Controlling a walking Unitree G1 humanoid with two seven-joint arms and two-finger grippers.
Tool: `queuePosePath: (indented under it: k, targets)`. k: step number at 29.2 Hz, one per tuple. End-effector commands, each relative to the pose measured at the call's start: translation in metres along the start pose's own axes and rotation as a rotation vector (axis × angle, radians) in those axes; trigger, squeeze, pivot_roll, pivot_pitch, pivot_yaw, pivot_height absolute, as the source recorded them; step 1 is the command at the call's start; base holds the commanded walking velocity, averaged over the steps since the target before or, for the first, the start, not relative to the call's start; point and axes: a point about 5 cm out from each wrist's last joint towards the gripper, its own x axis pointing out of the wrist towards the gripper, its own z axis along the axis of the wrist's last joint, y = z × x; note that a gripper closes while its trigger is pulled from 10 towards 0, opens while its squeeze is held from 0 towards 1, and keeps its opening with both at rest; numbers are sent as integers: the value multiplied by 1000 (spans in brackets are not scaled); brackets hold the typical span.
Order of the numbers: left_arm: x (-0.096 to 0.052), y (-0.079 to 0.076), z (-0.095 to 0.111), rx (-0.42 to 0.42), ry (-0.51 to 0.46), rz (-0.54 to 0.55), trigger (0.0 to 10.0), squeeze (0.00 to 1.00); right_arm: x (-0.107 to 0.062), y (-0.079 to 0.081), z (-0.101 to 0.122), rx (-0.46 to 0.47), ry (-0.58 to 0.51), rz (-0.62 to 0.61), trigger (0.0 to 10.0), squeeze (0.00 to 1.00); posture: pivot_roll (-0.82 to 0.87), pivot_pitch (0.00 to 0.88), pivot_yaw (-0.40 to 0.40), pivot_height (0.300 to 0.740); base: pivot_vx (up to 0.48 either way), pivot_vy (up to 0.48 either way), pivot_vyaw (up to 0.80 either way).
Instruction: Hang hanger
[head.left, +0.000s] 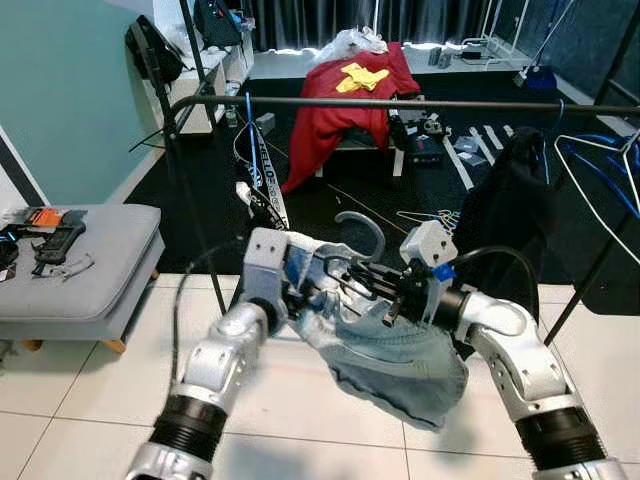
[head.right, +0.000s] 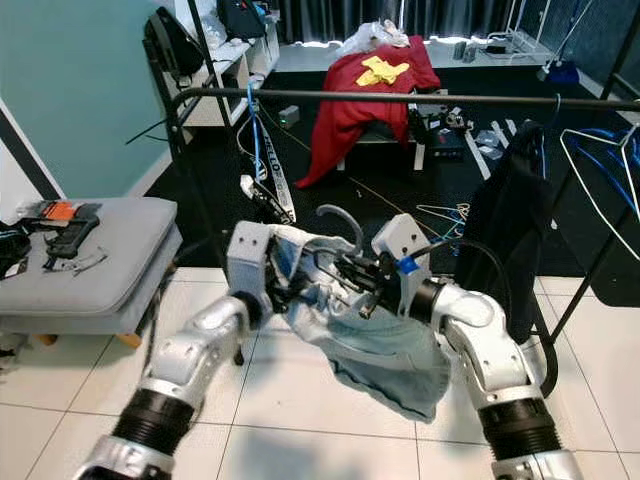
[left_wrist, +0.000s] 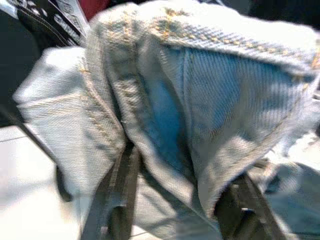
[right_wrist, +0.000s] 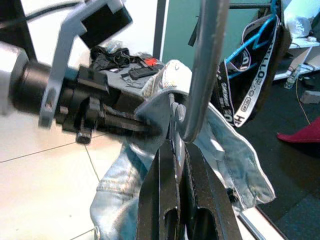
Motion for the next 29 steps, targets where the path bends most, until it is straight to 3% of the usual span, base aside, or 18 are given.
queuePosePath:
  k: [1, 8, 12, 17, 23, 29]
  targets:
    - [0, 7, 8, 26, -30, 16, 0, 0, 0, 3, 3, -6, -10, 11, 10000, 0, -55, 28, 59, 740, 0, 0, 0]
    - [-3, 18, 44, 84, -107, 18, 0, 0, -13, 18, -25, 15, 114, 24, 10000, 0, -52, 28, 70, 740, 0, 0, 0]
    - [-2, 20, 50, 87, -112, 22, 0, 0, -17, 21, -28, 24, 122, 22, 10000, 0, -51, 29, 71, 740, 0, 0, 0]
    - [3, 38, 71, 101, -147, 103, 0, 0, -30, 33, -32, 53, 107, 13, 10000, 0, -50, 32, 78, 740, 0, 0, 0]
    - [11, 51, 64, 159, -89, 173, 0, 0, -35, 41, -14, 41, -18, -37, 10000, 0, -55, 36, 86, 740, 0, 0, 0]
    - [14, 61, 60, 192, -59, 229, 0, 0, -41, 50, -7, 41, -41, -19, 10000, 0, -59, 41, 93, 740, 0, 0, 0]
